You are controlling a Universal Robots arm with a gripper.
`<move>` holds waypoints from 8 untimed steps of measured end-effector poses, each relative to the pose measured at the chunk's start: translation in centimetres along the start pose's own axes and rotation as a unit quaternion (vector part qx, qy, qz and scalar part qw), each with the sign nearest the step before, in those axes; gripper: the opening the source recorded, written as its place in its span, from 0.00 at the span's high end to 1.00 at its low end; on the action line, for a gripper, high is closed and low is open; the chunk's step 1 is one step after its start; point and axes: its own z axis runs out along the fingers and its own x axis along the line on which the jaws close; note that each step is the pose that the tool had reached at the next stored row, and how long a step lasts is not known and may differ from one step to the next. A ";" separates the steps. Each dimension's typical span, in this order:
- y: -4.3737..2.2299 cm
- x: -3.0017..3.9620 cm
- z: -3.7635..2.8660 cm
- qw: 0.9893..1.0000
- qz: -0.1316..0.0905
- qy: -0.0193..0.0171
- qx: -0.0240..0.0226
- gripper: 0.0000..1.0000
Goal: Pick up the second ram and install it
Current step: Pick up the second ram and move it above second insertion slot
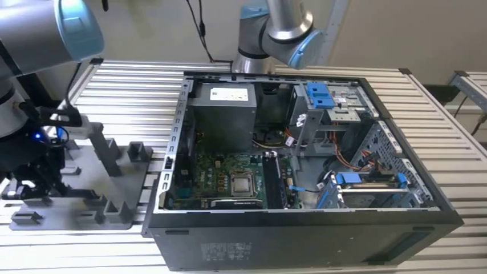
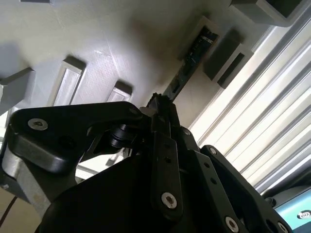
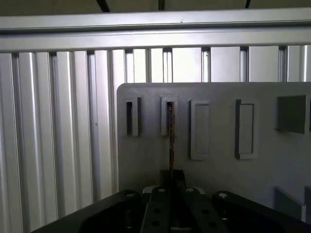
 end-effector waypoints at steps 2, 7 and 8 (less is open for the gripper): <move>0.00 0.00 -0.24 1.000 0.000 0.000 0.000 0.86; 0.01 0.01 -0.96 1.000 0.000 0.000 0.000 0.86; 0.01 0.01 -1.13 1.000 0.000 0.000 0.000 0.86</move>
